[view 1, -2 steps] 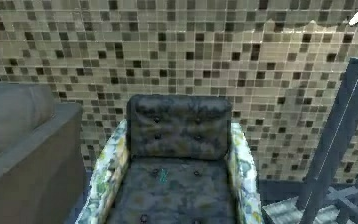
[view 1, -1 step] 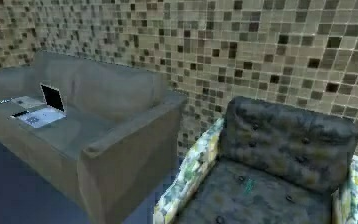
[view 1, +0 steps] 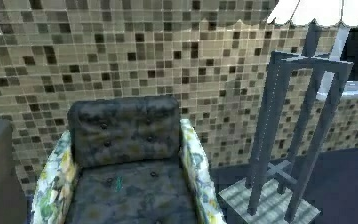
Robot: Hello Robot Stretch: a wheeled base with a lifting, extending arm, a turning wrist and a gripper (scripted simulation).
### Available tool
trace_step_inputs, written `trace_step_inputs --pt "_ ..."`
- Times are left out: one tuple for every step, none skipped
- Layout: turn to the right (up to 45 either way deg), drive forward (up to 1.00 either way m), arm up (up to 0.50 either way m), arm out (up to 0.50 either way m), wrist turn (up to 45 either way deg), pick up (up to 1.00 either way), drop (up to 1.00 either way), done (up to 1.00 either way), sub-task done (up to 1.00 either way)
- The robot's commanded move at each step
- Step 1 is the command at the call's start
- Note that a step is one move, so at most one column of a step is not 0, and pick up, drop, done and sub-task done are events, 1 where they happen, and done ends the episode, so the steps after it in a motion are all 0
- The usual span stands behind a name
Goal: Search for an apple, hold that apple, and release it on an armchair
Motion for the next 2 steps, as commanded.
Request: trace_step_inputs --pt "21.0 0.00 0.00 0.00 0.0 0.00 0.00 0.00 0.00" --pt "-45.0 0.00 0.00 0.00 0.0 0.00 0.00 0.00 0.00"
